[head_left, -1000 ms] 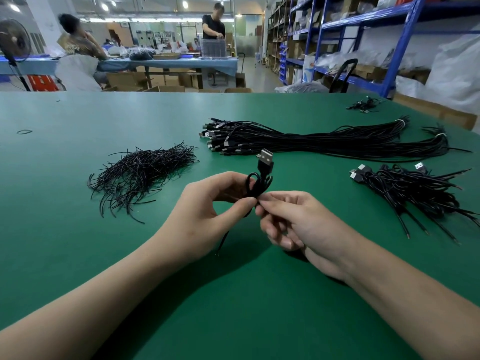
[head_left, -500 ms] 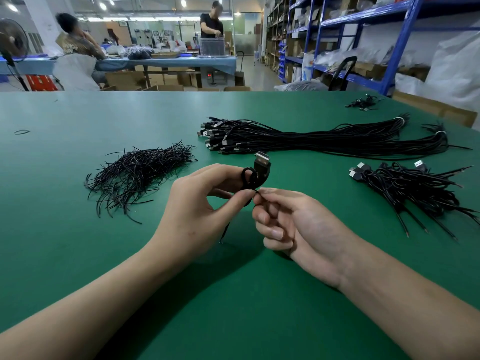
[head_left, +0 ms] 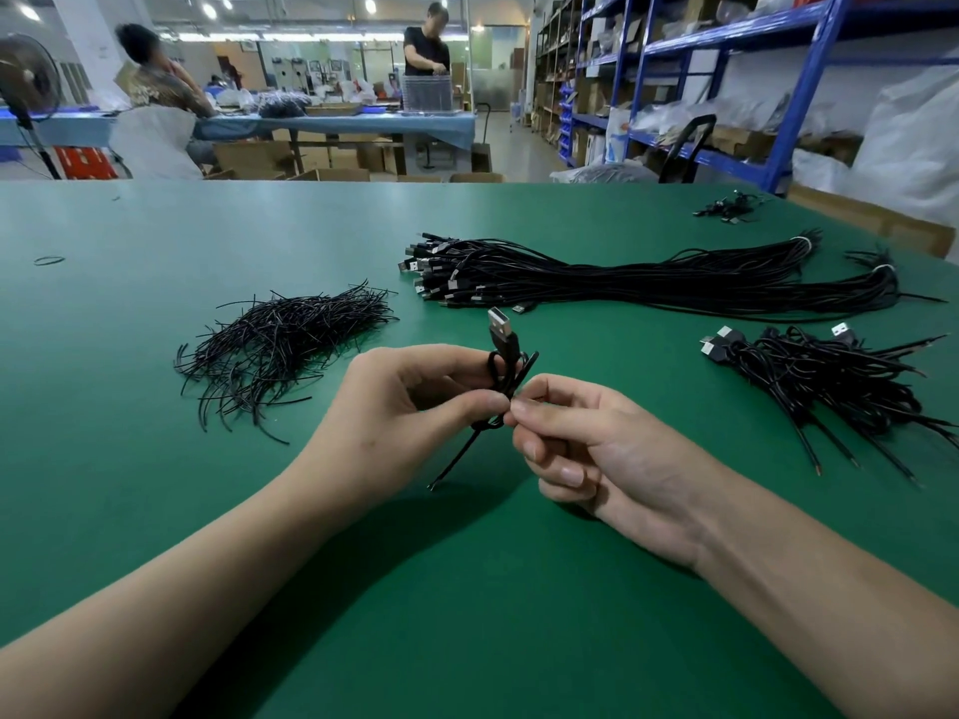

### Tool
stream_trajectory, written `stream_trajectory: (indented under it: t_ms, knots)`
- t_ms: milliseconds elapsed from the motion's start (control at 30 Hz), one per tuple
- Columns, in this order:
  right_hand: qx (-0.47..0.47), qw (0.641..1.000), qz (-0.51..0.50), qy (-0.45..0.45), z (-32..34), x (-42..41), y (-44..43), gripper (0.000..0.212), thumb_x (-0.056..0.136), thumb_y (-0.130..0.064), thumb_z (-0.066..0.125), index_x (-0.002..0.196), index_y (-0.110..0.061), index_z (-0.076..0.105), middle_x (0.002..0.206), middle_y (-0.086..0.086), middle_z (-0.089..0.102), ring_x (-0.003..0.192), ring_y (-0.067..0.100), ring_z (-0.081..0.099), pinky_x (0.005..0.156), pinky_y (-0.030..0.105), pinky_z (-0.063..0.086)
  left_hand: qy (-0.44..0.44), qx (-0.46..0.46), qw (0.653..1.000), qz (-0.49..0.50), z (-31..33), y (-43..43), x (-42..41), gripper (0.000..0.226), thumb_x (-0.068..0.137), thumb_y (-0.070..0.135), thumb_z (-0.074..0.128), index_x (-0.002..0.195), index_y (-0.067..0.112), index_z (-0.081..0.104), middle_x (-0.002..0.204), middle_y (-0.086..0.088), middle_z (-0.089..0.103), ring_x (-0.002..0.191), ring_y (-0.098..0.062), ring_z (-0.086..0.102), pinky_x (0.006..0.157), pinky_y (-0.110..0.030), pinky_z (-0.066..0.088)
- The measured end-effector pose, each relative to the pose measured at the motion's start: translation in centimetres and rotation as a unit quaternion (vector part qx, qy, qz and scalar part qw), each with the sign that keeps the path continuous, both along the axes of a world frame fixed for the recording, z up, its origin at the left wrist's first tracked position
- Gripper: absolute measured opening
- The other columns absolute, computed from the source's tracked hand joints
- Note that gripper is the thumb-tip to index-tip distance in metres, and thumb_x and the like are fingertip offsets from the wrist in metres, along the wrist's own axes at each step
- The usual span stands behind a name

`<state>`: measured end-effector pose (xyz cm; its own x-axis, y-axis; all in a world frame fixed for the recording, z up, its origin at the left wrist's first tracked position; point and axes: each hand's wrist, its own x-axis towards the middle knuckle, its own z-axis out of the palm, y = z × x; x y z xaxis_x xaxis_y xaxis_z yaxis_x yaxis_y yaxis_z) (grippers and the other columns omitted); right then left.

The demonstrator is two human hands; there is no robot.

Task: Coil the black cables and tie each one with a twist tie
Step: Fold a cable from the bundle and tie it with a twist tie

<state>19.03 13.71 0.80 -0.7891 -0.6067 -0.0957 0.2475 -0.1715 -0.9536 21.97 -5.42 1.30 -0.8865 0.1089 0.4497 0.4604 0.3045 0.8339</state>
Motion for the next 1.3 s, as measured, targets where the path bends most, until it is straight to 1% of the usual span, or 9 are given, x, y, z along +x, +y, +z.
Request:
stream_trajectory:
  t_ms: [133, 267, 433, 600, 700, 800, 967, 1133, 1300]
  knots:
    - [0.012, 0.999, -0.024, 0.041, -0.2, -0.1, -0.1, 0.015, 0.094, -0.023, 0.066, 0.094, -0.011, 0.058, 0.063, 0.002, 0.056, 0.042, 0.007, 0.033, 0.043, 0.018, 0.024, 0.006, -0.018, 1.0, -0.003, 0.1, -0.1, 0.0, 0.026, 0.088, 0.006, 0.074, 0.1, 0.029, 0.076, 0.093, 0.01, 0.079, 0.088, -0.006, 0.075, 0.081, -0.016, 0.055]
    - [0.013, 0.997, -0.068, 0.046, -0.5, 0.3, -0.8, 0.028, 0.09, -0.044, 0.063, 0.076, -0.02, 0.06, 0.059, 0.002, 0.054, 0.041, 0.009, 0.032, 0.042, 0.02, 0.026, 0.04, -0.018, 0.999, 0.025, 0.0, 0.7, 0.2, 0.025, 0.09, 0.003, 0.073, 0.105, 0.024, 0.075, 0.094, 0.01, 0.079, 0.088, -0.008, 0.075, 0.081, -0.019, 0.057]
    - [0.041, 0.991, -0.123, 0.031, -0.6, 0.7, -1.5, 0.04, 0.101, -0.044, 0.055, 0.068, -0.022, 0.057, 0.054, 0.002, 0.051, 0.038, 0.011, 0.029, 0.039, 0.021, 0.022, 0.118, -0.074, 0.986, 0.09, -0.3, 1.6, 0.2, 0.023, 0.088, 0.005, 0.075, 0.108, 0.016, 0.074, 0.091, 0.005, 0.075, 0.084, -0.008, 0.073, 0.081, -0.031, 0.06]
    - [0.037, 0.983, -0.173, 0.051, -0.6, 0.8, -1.7, 0.037, 0.105, -0.029, 0.05, 0.07, -0.018, 0.048, 0.048, -0.005, 0.035, 0.039, 0.007, 0.021, 0.039, 0.019, 0.016, 0.165, -0.12, 0.974, 0.101, -0.3, 2.2, 0.2, 0.022, 0.087, 0.006, 0.077, 0.106, 0.014, 0.074, 0.09, 0.007, 0.074, 0.084, -0.005, 0.072, 0.08, -0.023, 0.058]
    - [0.091, 0.957, -0.224, 0.158, -0.5, 0.7, -1.9, 0.039, 0.104, -0.029, 0.051, 0.067, -0.018, 0.049, 0.049, -0.01, 0.037, 0.043, 0.007, 0.027, 0.044, 0.022, 0.024, 0.082, -0.031, 0.993, 0.084, -0.2, 2.6, 0.3, 0.021, 0.088, 0.006, 0.075, 0.106, 0.017, 0.072, 0.081, 0.005, 0.074, 0.079, -0.012, 0.074, 0.081, -0.028, 0.059]
    - [0.181, 0.892, -0.261, 0.323, -0.3, 0.7, -1.7, 0.041, 0.103, -0.029, 0.051, 0.07, -0.007, 0.046, 0.055, -0.005, 0.039, 0.053, 0.011, 0.03, 0.052, 0.034, 0.026, -0.035, 0.128, 0.99, 0.051, 0.1, 2.9, 0.3, 0.028, 0.089, 0.006, 0.074, 0.111, 0.018, 0.064, 0.07, 0.001, 0.066, 0.071, -0.021, 0.069, 0.073, -0.031, 0.058]
    - [0.233, 0.807, -0.29, 0.458, 0.4, 1.3, -1.3, 0.043, 0.103, -0.026, 0.053, 0.065, -0.014, 0.038, 0.051, -0.007, 0.033, 0.05, 0.01, 0.028, 0.048, 0.023, 0.021, -0.124, 0.259, 0.958, -0.006, 0.4, 3.0, 0.6, 0.04, 0.089, 0.005, 0.072, 0.12, 0.013, 0.048, 0.066, -0.004, 0.059, 0.063, -0.016, 0.062, 0.065, -0.023, 0.055]
    - [0.186, 0.884, -0.268, 0.334, 0.1, 0.3, -1.2, 0.045, 0.104, -0.028, 0.051, 0.075, 0.006, 0.043, 0.06, 0.004, 0.033, 0.058, 0.017, 0.028, 0.054, 0.045, 0.025, 0.008, 0.1, 0.995, -0.011, -0.1, 2.1, 0.8, 0.039, 0.095, -0.005, 0.061, 0.118, 0.022, 0.046, 0.09, -0.008, 0.075, 0.086, -0.018, 0.074, 0.086, -0.028, 0.058]
    - [0.152, 0.929, -0.242, 0.235, -0.5, 0.1, -1.4, 0.042, 0.103, -0.03, 0.052, 0.071, -0.005, 0.044, 0.051, -0.012, 0.03, 0.047, 0.007, 0.022, 0.051, 0.031, 0.018, 0.124, -0.148, 0.98, 0.056, -0.4, 1.9, 0.3, 0.044, 0.08, -0.001, 0.081, 0.118, 0.018, 0.069, 0.09, 0.014, 0.074, 0.086, -0.004, 0.072, 0.086, -0.017, 0.055]
